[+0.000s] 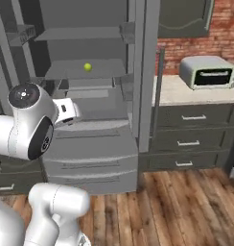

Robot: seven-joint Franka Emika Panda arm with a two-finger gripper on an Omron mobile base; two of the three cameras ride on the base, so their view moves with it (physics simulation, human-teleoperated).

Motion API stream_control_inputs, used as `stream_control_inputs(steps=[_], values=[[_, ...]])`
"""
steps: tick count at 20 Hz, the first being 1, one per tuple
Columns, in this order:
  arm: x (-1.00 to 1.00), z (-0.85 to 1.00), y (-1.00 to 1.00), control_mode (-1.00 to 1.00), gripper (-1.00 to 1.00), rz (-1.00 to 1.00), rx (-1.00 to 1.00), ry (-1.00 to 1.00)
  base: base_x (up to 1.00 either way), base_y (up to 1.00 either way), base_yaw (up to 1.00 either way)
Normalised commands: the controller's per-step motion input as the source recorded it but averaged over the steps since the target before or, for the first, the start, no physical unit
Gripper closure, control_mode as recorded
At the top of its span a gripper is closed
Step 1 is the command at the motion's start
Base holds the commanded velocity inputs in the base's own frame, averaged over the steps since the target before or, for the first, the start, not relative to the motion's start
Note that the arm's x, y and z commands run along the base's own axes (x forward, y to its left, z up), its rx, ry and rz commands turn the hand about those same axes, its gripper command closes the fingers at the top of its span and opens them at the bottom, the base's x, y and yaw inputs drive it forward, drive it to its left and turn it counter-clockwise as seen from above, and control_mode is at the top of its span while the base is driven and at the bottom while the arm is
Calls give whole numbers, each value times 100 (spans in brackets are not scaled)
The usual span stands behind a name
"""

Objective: Retrieve the mango and pear from the fridge and place them into the bowl on the dining table.

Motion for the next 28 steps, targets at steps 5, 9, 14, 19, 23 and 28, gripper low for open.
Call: stream_control_inputs(steps=[5,9,14,19,23,28], values=[[0,0,0,100,-100,0,0,0,65,-19,69],[0,0,0,100,-100,0,0,0,65,-18,62],[0,0,0,100,-100,0,0,0,40,-19,37],[0,0,0,100,-100,0,0,0,-2,-32,3],[0,0,0,100,-100,0,0,0,-14,-21,-6],[0,0,0,100,-100,0,0,0,-1,-3,-20]])
